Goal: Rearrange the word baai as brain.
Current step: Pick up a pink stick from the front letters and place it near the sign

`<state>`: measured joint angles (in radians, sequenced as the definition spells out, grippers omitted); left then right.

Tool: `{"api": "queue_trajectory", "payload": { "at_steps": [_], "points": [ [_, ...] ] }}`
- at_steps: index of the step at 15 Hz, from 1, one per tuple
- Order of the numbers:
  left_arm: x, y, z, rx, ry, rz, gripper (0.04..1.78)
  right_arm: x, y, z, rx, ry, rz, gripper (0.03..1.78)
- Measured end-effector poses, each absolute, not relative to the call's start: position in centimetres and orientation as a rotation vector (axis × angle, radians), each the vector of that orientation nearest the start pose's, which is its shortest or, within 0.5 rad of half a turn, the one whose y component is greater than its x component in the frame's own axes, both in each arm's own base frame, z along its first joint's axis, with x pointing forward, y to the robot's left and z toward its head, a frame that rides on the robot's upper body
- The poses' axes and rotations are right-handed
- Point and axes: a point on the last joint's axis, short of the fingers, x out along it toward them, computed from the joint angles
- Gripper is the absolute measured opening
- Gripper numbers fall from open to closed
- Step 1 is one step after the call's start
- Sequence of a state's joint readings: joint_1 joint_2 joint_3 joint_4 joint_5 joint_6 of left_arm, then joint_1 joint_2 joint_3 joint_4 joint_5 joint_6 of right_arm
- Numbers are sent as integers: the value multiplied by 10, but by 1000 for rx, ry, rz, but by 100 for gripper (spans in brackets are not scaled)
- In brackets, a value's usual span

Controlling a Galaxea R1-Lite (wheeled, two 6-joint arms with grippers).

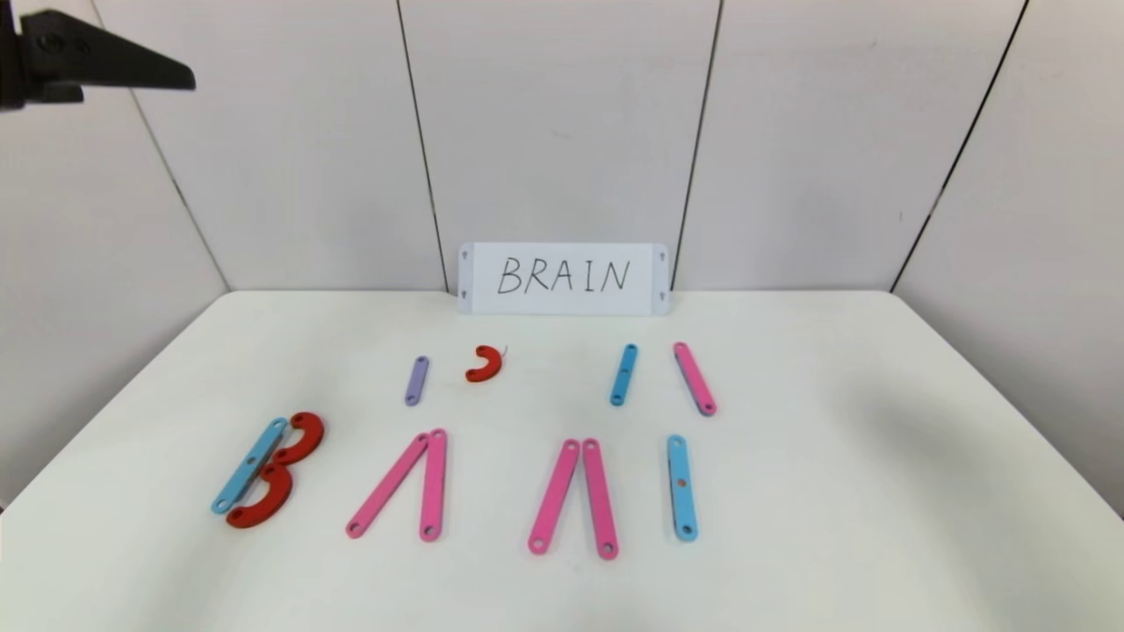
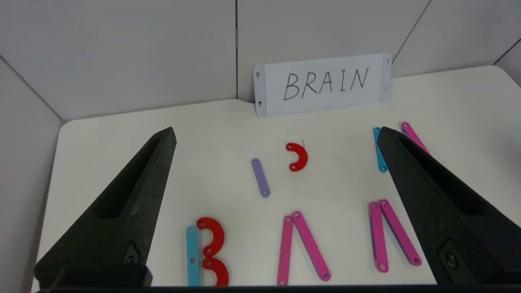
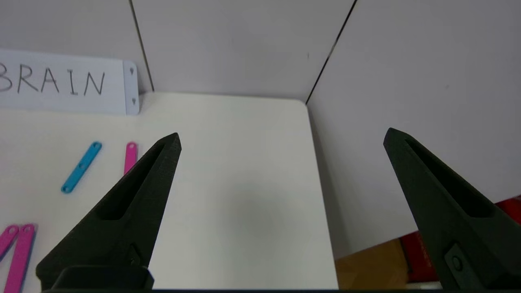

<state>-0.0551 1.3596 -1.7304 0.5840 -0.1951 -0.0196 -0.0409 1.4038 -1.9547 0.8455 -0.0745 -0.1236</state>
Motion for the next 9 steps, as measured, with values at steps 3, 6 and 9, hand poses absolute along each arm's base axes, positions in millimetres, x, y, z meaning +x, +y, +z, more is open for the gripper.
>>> {"api": "queue_trajectory", "payload": {
  "at_steps": [3,6,9],
  "points": [
    [187,-13,383,-44,404,-250,173,177,-5,400,-44,455,-71,174],
    [193,-14,363,-26,563,-254,173,190,6,380,40,564,-37,174],
    [192,-14,342,5,704,-280,173,199,20,357,101,670,4,174]
  ]
}}
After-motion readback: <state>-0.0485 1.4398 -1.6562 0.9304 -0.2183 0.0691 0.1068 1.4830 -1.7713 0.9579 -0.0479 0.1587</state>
